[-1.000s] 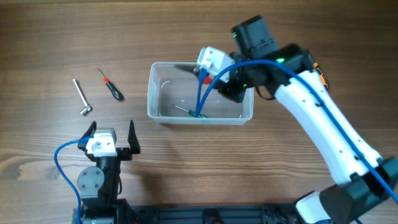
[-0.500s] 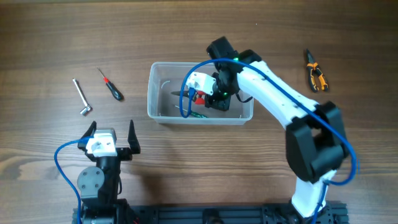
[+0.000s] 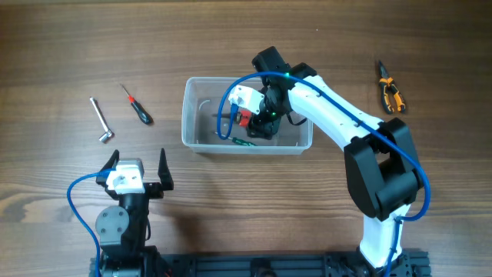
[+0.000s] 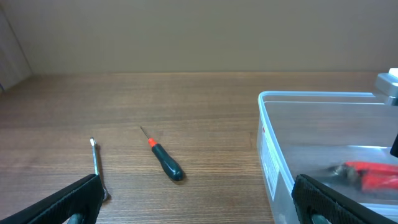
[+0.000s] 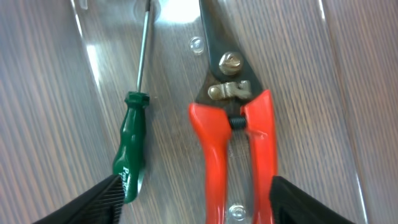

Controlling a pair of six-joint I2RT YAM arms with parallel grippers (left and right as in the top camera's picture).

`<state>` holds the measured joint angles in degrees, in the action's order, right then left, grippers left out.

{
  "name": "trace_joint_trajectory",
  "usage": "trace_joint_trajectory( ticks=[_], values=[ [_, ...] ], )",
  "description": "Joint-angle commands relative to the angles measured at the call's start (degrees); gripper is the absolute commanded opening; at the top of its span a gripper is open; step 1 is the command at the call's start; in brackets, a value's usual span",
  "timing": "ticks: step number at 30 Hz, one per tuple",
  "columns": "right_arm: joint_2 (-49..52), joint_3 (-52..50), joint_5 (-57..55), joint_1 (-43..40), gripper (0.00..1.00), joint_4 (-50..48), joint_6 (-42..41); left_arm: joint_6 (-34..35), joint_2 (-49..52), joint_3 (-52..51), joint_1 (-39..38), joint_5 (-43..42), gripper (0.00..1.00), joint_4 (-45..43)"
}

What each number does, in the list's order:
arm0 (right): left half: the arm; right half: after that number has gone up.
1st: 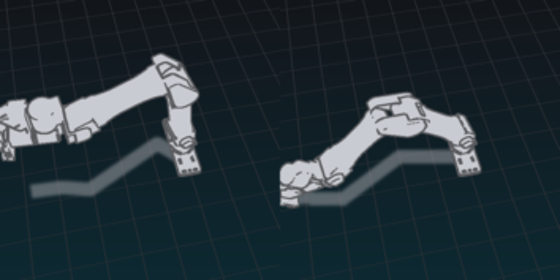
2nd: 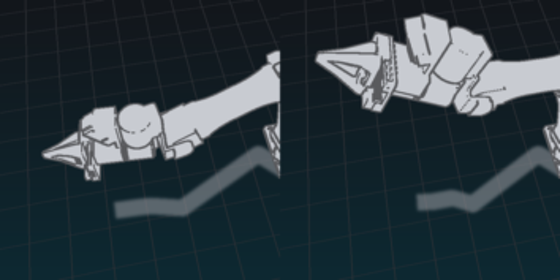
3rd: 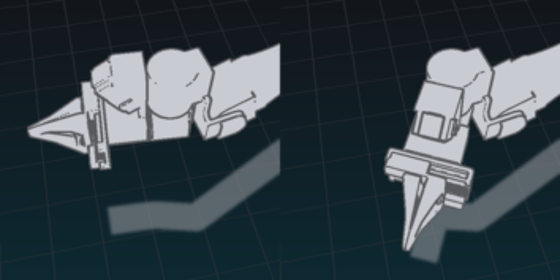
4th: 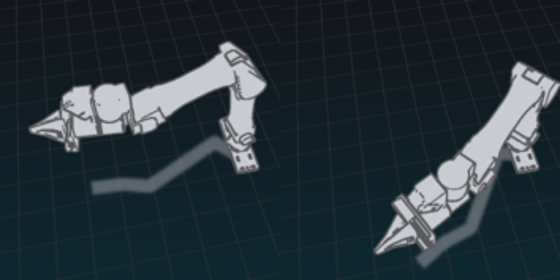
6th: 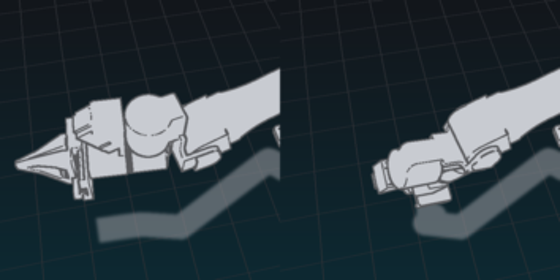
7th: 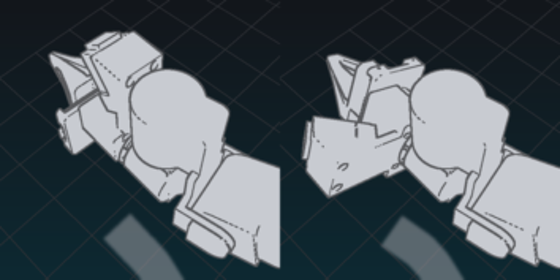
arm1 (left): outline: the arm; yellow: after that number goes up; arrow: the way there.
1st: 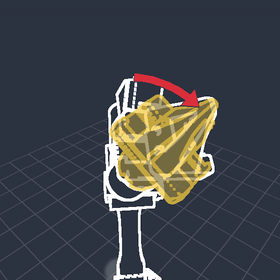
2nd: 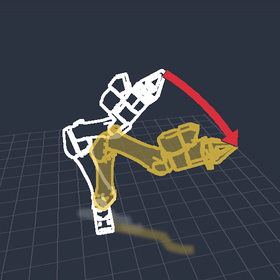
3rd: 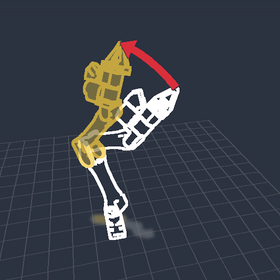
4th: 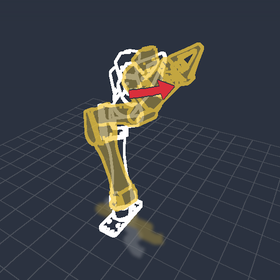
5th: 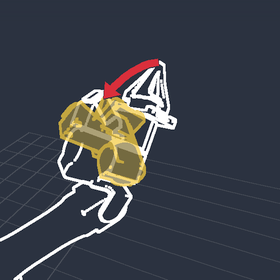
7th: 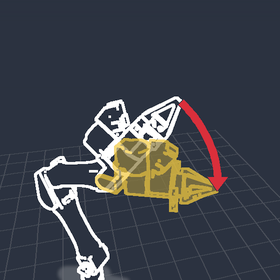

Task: Pack container
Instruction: 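Lower the snips into the container and open the right gripper, then move the right gripper over the orange-black pliers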

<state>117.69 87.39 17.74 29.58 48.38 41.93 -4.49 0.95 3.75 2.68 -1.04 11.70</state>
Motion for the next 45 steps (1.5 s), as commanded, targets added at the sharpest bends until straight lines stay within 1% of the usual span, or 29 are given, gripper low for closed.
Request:
trace_joint_trajectory(
  ticks=[1,3,7,10,11,13,16,19,21,22,26,28,33,37,40,45],
  values=[
    [-0.1,0.3,-0.1,0.0,0.76,0.1,-3.3,-1.3,-0.1,-0.2,-0.3,-0.9,1.0,-0.1],
    [-0.4,0.8,0.0,0.0,0.72,0.4,-5.3,-1.3,-0.1,-0.2,-0.3,-0.9,1.0,-0.1],
    [-2.4,4.2,2.5,0.0,0.7,2.7,-9.3,-1.3,-0.1,-0.2,-0.3,-0.9,1.0,-0.1],
    [-5.3,9.7,2.4,0.0,0.67,5.1,-16.4,-1.3,-0.1,-0.2,-0.3,-0.9,1.0,-0.1],
    [-6.6,12.3,1.3,-0.2,0.64,6.1,-20.0,-1.3,-0.1,-0.2,-0.3,-0.9,1.0,-0.1],
    [-8.7,16.9,-1.5,-0.8,0.61,7.9,-25.5,-1.3,-0.1,-0.2,-0.3,-0.9,1.0,-0.1],
    [-12.0,22.9,-8.6,-2.6,0.5,11.0,-32.8,-1.3,-0.1,-0.2,-0.3,-0.9,1.0,-0.1],
    [-14.6,26.9,-16.5,-5.9,0.49,14.3,-37.1,-1.3,-0.1,-0.2,-0.3,-0.9,1.0,-0.1],
    [-16.4,27.1,-20.5,-10.1,0.5,15.8,-37.4,-1.3,-0.1,-0.2,-0.3,-0.9,1.0,-0.2],
    [-16.6,27.1,-21.5,-12.2,0.52,16.7,-37.4,-1.3,-0.1,-0.2,-0.3,-0.9,1.0,-0.1],
    [-15.6,26.8,-22.3,-22.2,0.54,21.6,-34.2,-1.3,-0.1,-0.2,-0.3,-0.9,1.0,-0.1],
    [-14.1,26.5,-22.3,-26.3,0.55,22.3,-34.2,-1.3,-0.1,-0.2,-0.3,-0.9,1.0,-0.1],
    [-7.7,26.5,-21.7,-34.7,0.55,23.1,-34.4,-1.3,-0.1,-0.2,-0.3,-0.9,1.0,-0.1],
    [-1.8,26.5,-21.4,-38.0,0.5,24.7,-34.4,-1.3,-0.1,-0.2,-0.3,-0.9,1.0,-0.2],
    [4.1,26.5,-21.4,-39.3,0.51,25.2,-32.7,-1.3,-0.1,-0.2,-0.3,-0.9,1.0,-0.1],
    [9.7,26.5,-21.4,-39.3,0.51,25.1,-32.2,-1.3,-0.1,-0.2,-0.3,-0.9,1.0,-0.1]
  ],
)
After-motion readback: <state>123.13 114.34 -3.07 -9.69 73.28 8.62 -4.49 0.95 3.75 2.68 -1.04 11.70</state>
